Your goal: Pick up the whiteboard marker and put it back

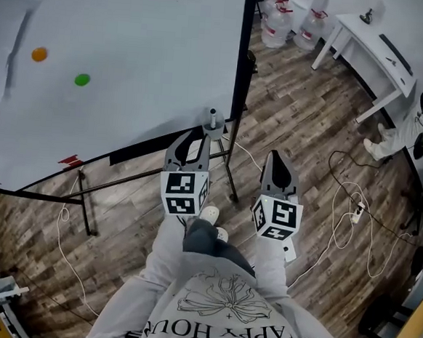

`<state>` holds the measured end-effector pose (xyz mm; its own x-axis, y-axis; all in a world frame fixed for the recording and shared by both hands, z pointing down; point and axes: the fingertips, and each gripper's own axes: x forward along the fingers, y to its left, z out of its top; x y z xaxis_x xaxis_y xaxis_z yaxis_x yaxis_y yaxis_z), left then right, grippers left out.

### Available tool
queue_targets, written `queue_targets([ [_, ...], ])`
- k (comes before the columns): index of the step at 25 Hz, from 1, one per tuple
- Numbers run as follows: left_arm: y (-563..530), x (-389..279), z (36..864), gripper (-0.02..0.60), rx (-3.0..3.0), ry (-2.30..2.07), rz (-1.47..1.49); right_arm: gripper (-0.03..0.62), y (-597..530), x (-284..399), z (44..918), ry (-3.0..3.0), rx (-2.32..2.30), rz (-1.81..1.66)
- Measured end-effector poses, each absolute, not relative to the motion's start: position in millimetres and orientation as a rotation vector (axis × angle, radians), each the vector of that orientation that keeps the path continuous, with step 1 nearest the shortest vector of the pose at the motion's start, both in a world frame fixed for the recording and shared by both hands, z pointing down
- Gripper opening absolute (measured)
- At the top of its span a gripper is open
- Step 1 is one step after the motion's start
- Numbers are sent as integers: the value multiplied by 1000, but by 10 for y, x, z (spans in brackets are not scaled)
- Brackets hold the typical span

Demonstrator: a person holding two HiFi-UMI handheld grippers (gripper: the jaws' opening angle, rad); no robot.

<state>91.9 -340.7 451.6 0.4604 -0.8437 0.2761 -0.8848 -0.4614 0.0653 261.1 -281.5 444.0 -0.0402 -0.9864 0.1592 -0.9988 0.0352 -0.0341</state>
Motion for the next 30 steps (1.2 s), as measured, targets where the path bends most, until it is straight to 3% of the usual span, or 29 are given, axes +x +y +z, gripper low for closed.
queue_targets([
  [16, -4249, 1216, 4977, 137, 2495, -1336, 466, 5, -3629, 2669, 4595, -2129, 2129, 255],
  [30, -4409, 1322, 5240, 135, 2478, -1244, 548, 5, -3798, 2761, 4719, -2075, 2137, 281],
])
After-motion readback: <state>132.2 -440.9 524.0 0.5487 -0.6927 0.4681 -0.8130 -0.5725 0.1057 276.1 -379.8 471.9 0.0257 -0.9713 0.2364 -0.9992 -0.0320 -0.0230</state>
